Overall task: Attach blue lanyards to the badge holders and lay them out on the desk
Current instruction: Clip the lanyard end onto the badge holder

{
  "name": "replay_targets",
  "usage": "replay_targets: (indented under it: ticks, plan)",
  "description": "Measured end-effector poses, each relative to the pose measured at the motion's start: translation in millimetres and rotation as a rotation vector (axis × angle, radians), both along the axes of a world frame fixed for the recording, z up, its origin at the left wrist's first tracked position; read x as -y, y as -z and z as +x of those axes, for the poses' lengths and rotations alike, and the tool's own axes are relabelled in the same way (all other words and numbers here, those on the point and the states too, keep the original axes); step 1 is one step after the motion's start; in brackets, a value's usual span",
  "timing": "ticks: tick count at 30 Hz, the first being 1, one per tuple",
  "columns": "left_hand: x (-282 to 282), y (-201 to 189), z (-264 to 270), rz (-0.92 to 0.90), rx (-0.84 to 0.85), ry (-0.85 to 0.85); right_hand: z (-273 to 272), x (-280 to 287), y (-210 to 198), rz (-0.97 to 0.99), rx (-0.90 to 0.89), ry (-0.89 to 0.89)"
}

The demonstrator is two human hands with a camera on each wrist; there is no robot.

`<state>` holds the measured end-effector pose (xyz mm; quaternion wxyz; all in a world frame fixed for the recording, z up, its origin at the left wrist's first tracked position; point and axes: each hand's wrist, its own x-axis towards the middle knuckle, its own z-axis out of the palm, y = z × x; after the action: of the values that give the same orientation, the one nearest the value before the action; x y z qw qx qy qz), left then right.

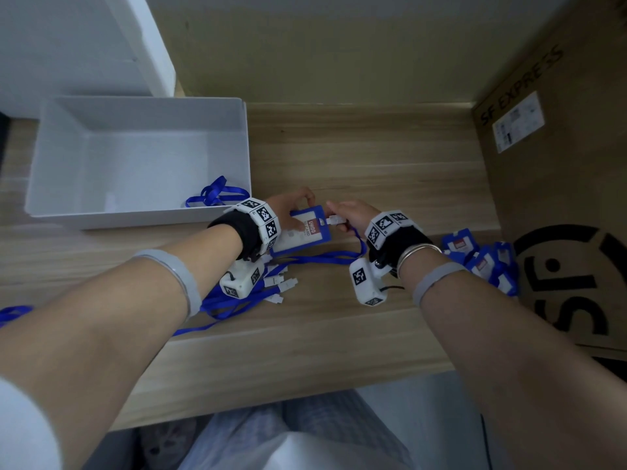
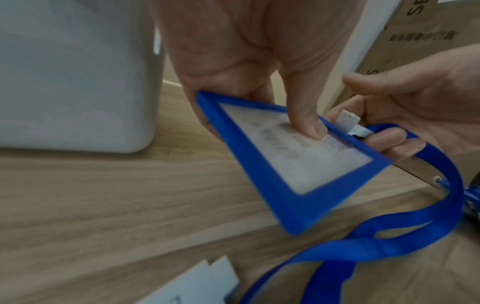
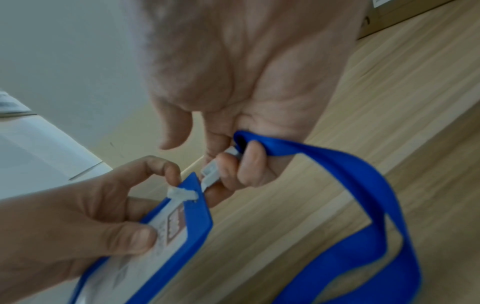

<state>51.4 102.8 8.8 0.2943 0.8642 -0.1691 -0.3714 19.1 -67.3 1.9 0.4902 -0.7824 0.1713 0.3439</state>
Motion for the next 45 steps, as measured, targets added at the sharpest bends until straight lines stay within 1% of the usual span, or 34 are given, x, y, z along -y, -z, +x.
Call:
replay_targets:
  ticks: [2,5,11,16,21,27,32,36,39,42,45]
  plan:
    - [1,0,1,0.038,0.024,0.015,-1,-4,-2,-0.009,0.003,-0.020]
    - [0,-3,2,0.056,0.038,0.027,-1,-6,-1,-0.094,0.045,-0.083]
    - [-3,-4,-1,0.021,0.078,0.028,-4,-8,-3,-0.129,0.042,-0.072]
    - [-7,-6,-5,-0.005,0.072,0.028,-7,-15,-8,-0.157,0.025,-0.091]
    - [-8,-7,-4,0.077,0.083,0.104,-9,-21,-7,-0.190,0.049,-0.063]
    - [-6,-7,-2,0.121,0.079,0.156,-12,-24,-7,-0.187,0.059,-0.023]
    - [2,-7,2,0.173,0.053,0.193,-10,-22,-5,-0.179,0.026,-0.072]
    - [12,-7,4,0.161,0.030,0.179,-8,-8,-6,-0.190,0.054,-0.065]
    - [17,-3,9,0.149,0.011,0.130,-2,7,-5,-0.173,0.069,-0.064]
    - [25,-3,11,0.176,-0.011,0.096,5,21,-4,-0.173,0.063,-0.124]
    - [33,-2,11,0.200,0.008,0.067,13,30,-1,-0.181,0.059,-0.162]
